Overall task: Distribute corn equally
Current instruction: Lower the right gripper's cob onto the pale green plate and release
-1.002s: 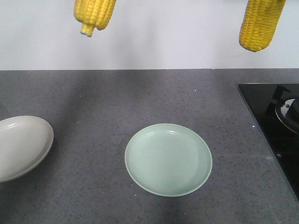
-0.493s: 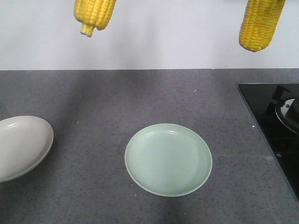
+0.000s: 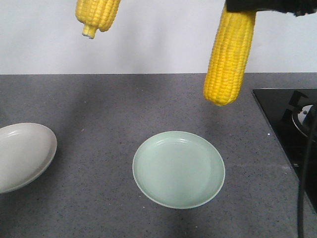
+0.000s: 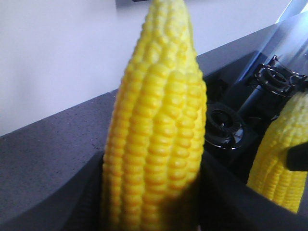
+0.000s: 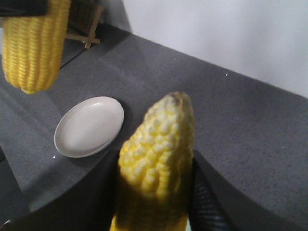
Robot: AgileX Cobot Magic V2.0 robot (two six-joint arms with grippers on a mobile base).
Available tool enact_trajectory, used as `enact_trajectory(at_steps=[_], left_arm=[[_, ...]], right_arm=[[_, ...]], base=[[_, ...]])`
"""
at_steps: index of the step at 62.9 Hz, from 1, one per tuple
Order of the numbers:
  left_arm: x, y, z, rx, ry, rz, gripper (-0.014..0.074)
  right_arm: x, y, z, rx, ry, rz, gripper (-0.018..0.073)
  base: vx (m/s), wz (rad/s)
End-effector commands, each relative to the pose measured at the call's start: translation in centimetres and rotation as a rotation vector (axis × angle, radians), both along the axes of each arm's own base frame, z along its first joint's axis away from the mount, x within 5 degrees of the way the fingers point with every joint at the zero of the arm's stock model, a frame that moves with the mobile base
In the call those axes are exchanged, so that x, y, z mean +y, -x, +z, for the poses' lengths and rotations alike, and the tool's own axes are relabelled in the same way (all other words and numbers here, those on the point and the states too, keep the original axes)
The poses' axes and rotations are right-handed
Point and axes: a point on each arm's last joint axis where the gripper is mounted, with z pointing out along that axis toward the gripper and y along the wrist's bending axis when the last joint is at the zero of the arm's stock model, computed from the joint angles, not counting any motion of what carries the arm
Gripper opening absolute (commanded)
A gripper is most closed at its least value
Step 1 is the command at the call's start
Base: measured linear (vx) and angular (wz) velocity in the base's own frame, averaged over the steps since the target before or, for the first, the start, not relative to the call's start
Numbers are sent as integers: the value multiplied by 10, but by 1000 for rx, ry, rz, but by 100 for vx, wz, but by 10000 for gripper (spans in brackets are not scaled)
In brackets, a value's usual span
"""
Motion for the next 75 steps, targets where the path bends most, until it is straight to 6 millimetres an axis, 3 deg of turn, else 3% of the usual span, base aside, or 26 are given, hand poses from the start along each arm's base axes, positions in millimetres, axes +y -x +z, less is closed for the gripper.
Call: enact_trajectory(at_steps=[1,21,39,48,57,69,75], left_arm=[[9,19,23,-102,22,29,-6],[19,12,21,-140,-72,128,-6],[27,4,10,-134,-174,211,-6],[29,-7,-18,-43,-271,239,-6],[32,-17,-52,54,-378,257,-6],[36,-23,-91,157,-506,275,-6],[42,-22,-101,177,-564,303,-6]], right_arm=[[8,-1,-5,42,-46,71,-6],[62,-36,-104,272,29,275,-6],[86,-54,-155,366,156,323,-1],[85,-59,-168,377,230,316,34],[84,-60,-169,366,254,307,118],[84,-62,-169,370,246,277,330],[84,-63,-169,388,236,254,452]], base=[[0,0],[0,0],[0,0],[0,0],[0,0],[0,0],[0,0]])
